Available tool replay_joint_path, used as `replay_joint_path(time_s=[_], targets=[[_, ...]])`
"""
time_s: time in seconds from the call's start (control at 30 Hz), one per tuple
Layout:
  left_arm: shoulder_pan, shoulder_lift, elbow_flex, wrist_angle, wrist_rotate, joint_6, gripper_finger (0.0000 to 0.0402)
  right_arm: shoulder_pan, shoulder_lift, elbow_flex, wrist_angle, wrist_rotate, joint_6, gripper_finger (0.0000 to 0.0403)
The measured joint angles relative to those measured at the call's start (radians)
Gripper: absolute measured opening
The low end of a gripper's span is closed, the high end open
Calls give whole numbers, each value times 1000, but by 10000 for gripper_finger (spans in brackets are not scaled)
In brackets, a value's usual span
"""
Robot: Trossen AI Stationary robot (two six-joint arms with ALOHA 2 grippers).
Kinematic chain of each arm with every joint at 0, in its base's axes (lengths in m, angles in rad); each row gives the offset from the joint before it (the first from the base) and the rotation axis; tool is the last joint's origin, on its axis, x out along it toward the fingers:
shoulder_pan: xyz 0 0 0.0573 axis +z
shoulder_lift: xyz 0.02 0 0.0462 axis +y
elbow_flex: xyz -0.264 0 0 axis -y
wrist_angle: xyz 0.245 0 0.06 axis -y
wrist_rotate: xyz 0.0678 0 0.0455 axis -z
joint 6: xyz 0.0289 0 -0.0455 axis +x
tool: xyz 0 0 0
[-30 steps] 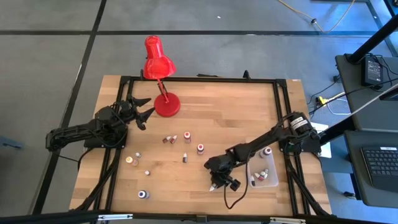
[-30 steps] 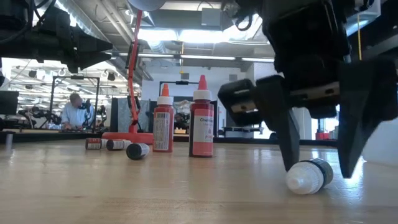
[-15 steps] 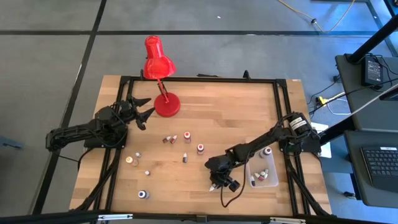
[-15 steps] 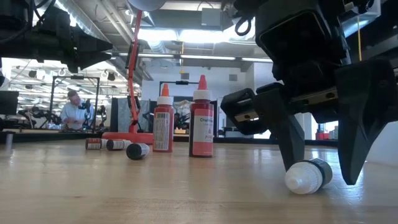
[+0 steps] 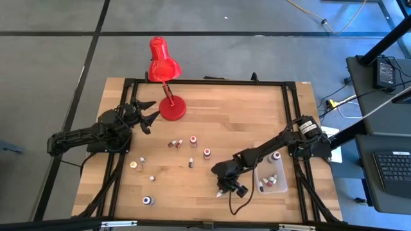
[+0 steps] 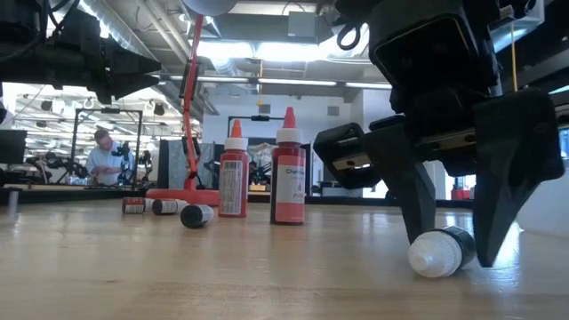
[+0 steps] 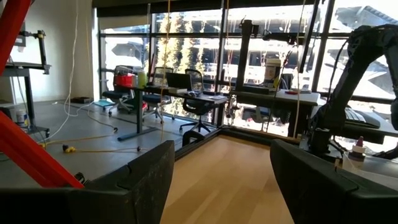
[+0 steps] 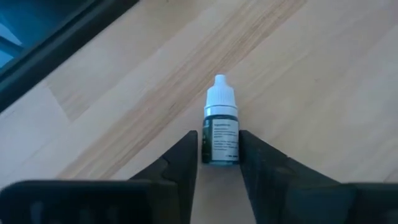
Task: Pick & Place food coloring
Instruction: Put the small green bottle into the transparent container
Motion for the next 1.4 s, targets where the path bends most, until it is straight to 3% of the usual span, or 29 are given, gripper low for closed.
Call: replay_joint_path(time_s=[0.17,0.3,0.43,0.6,0.73,0.87,1.03,1.2,1.4], targets=[[0,0,0,0,0,0,259,0,-1,0,-2,-1,2,74],[0,0,0,0,0,0,259,0,-26,-4,-44,5,3,75],[0,0,0,-2,0,-1,259,0,-120,-4,-146,85,59,82],[0,0,0,-3,0,-1,259,12,-276,-2,-339,124,350,76],[0,0,0,-3,0,0,259,84,-375,-4,-674,309,627,77],[0,0,0,-3,0,6,259,180,-451,-3,-879,404,906,79],[0,0,0,-3,0,14,259,304,-496,-2,-920,477,1115,80],[0,0,0,-3,0,16,259,394,-486,-2,-1027,481,1328,80],[0,0,0,-5,0,16,259,462,-485,-54,-977,482,1504,81]])
